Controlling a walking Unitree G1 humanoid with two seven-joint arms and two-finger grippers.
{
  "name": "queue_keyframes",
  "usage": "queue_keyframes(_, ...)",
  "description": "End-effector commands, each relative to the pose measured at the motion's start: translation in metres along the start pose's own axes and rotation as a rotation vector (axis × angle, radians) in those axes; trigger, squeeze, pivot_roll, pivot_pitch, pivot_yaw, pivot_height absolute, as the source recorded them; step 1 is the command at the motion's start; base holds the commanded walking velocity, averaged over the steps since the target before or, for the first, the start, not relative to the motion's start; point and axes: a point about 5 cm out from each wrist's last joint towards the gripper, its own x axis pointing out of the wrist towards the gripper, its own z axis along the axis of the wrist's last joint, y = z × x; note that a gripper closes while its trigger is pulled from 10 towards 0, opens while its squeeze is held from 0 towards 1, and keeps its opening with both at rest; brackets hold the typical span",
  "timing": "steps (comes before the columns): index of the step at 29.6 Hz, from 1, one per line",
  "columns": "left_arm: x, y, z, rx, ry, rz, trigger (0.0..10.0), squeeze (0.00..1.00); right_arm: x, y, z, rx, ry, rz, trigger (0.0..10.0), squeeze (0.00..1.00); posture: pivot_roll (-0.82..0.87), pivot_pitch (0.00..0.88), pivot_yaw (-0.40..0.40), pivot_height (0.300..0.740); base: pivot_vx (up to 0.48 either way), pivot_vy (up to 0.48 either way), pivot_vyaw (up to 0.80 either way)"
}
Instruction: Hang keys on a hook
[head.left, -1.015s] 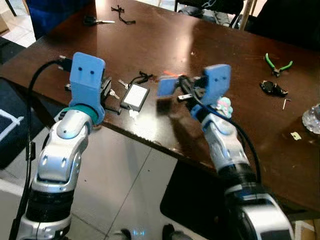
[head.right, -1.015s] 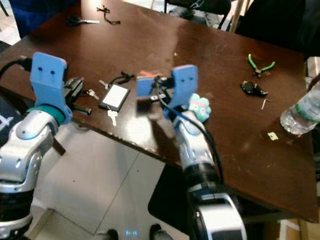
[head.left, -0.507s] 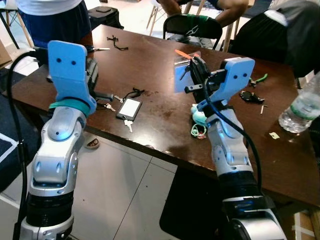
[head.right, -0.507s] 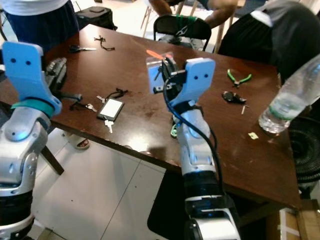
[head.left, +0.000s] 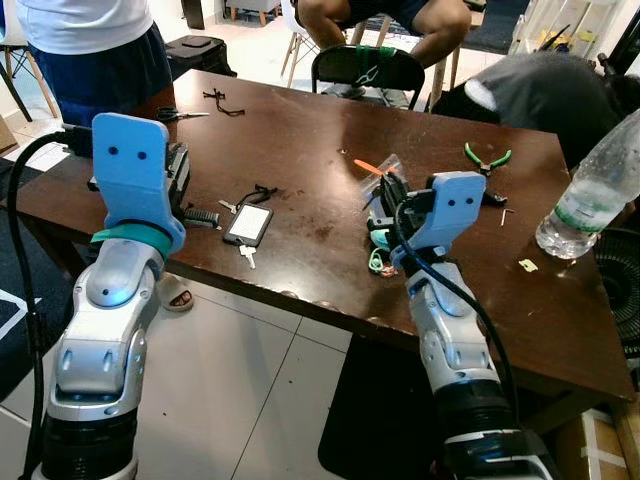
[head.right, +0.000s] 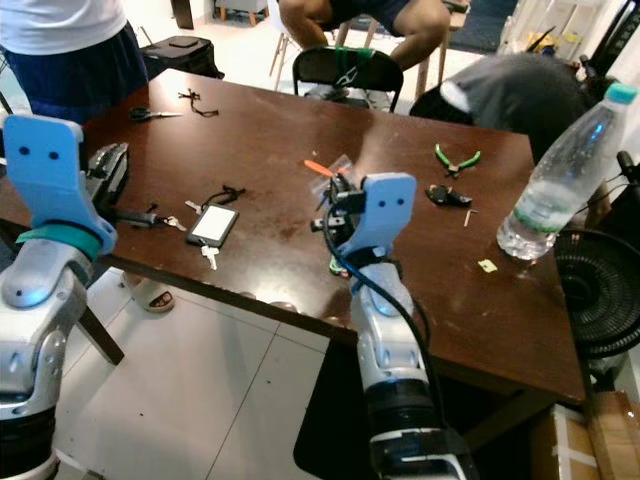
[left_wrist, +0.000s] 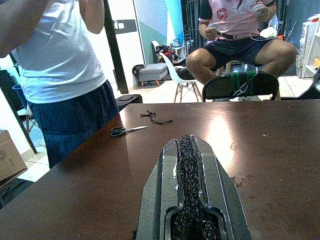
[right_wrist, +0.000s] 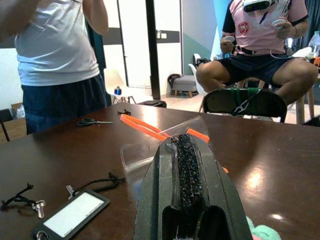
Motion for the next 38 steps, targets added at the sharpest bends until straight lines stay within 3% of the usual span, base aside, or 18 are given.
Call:
queue_keyframes(1,0.0015,0.0017,-0.0019,0.003,0.004,0.009,10.0,0.00,-0.0026,0.0028,-0.0012,-0.002,0.005,0.012,10.0,0.00,-0.03,0.000,0.070,0.740,0.000,0.000,0.00)
queue_keyframes(8,0.0045,0.0028,-0.0043,0.006,0.004,0.029,10.0,0.00,-0.0020,0.0043,-0.0015,-0.013,0.002,0.014,10.0,0.00,-0.02,0.000,0.072,0.740,0.000,0.000,0.00)
queue_keyframes(38,0.0013,0.0051,-0.0040,0.014,0.004,0.034,10.0,0.00,0.0011,0.0115,0.0001,-0.012,-0.004,0.026,10.0,0.00,0.00,0.000,0.070,0.740,-0.477,0.000,0.00)
